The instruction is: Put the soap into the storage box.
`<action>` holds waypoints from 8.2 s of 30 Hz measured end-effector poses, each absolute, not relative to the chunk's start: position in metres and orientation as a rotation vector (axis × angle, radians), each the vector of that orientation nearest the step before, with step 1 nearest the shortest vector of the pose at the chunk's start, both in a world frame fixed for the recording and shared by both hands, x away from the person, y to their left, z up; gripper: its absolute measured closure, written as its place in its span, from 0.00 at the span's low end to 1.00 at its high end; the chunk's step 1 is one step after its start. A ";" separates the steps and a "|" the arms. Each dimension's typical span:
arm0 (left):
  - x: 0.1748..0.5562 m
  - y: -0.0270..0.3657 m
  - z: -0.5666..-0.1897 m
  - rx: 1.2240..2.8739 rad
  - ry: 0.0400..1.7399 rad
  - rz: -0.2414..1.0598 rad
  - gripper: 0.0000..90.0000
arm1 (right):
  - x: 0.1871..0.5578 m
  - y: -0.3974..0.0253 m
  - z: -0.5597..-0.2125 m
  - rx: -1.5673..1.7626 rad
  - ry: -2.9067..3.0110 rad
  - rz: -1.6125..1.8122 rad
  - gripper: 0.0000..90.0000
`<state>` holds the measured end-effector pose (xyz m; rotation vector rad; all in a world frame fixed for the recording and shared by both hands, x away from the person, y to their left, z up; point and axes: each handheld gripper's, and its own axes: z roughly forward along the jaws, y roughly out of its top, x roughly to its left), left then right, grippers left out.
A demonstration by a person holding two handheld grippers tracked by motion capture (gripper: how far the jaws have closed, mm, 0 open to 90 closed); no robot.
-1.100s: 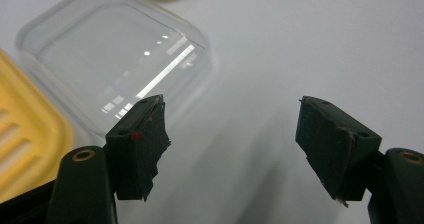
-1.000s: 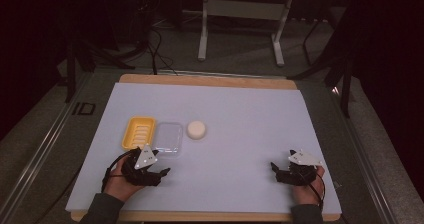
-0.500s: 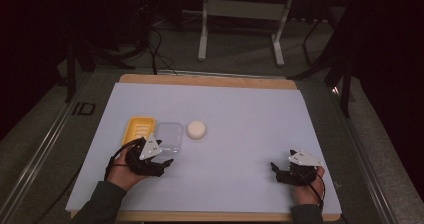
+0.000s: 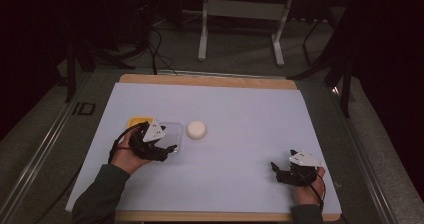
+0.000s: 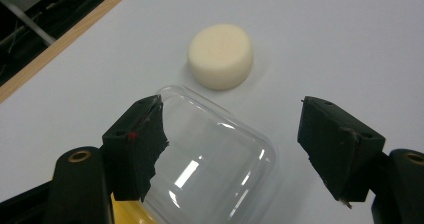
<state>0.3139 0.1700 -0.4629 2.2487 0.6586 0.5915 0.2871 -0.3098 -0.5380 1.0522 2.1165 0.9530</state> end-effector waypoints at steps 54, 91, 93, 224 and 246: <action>0.391 0.144 -0.458 2.343 0.683 0.440 0.30 | 0.285 -0.312 -0.537 1.056 2.093 0.982 0.16; 0.428 0.098 -0.479 2.538 0.668 0.262 0.19 | 0.285 -0.312 -0.537 1.055 2.091 0.982 0.16; 0.430 0.096 -0.481 2.553 0.667 0.257 0.19 | 0.285 -0.312 -0.537 1.054 2.092 0.982 0.16; 0.427 0.104 -0.448 2.784 0.608 0.177 0.28 | 0.283 -0.314 -0.536 1.053 2.067 1.009 0.16; 0.418 0.138 -0.440 2.773 0.666 0.223 0.28 | 0.283 -0.314 -0.536 1.055 2.061 1.014 0.16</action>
